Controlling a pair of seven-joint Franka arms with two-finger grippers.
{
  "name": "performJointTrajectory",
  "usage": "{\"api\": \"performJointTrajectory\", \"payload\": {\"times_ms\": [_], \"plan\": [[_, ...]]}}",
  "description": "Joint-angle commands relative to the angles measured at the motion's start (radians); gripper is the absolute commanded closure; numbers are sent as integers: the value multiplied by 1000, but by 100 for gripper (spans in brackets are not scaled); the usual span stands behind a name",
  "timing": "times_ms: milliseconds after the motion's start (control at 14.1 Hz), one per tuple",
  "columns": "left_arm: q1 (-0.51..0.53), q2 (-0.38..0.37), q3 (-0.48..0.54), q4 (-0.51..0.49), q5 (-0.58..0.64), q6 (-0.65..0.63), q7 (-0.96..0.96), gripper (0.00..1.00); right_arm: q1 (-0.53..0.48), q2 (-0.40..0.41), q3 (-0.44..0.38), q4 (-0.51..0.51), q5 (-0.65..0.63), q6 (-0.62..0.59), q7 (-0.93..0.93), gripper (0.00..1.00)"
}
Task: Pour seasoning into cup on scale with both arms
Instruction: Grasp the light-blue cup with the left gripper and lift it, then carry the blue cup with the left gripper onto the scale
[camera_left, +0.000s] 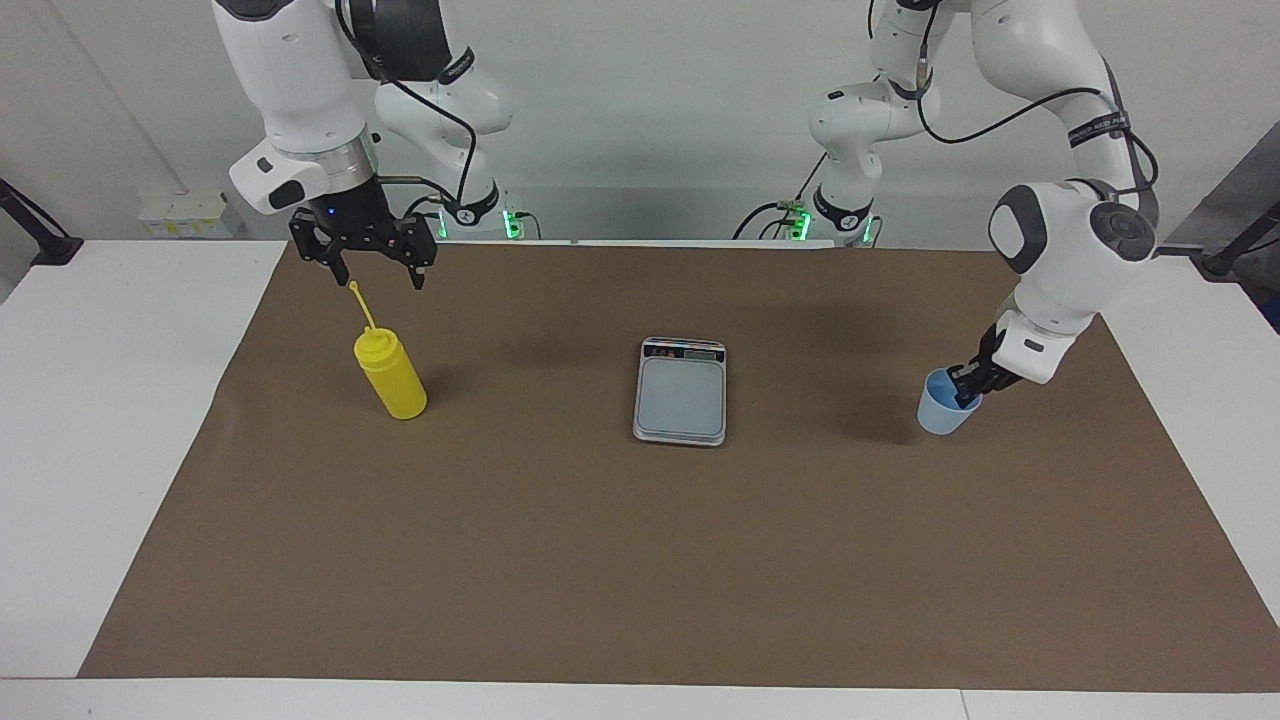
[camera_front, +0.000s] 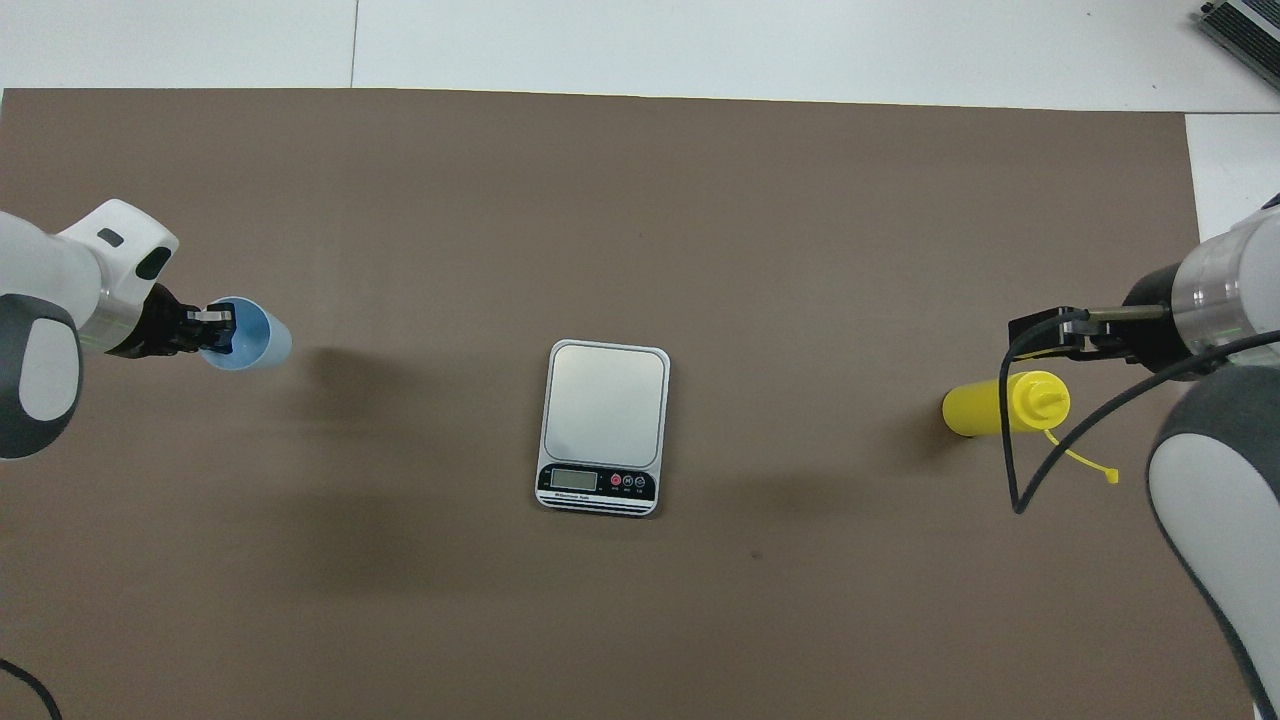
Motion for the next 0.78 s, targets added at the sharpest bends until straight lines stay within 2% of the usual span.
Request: {"api": "performJointTrajectory", "payload": {"times_ms": [0, 285, 712], "plan": [[-88, 9, 7, 124, -15, -154, -16, 100, -14, -13, 2, -7, 18, -11, -22, 0], [-239, 1, -3, 177, -17, -218, -141, 100, -14, -13, 2, -7, 18, -10, -22, 0], [-493, 21, -6, 123, -30, -83, -396, 100, -14, -13, 2, -7, 18, -11, -22, 0]]}}
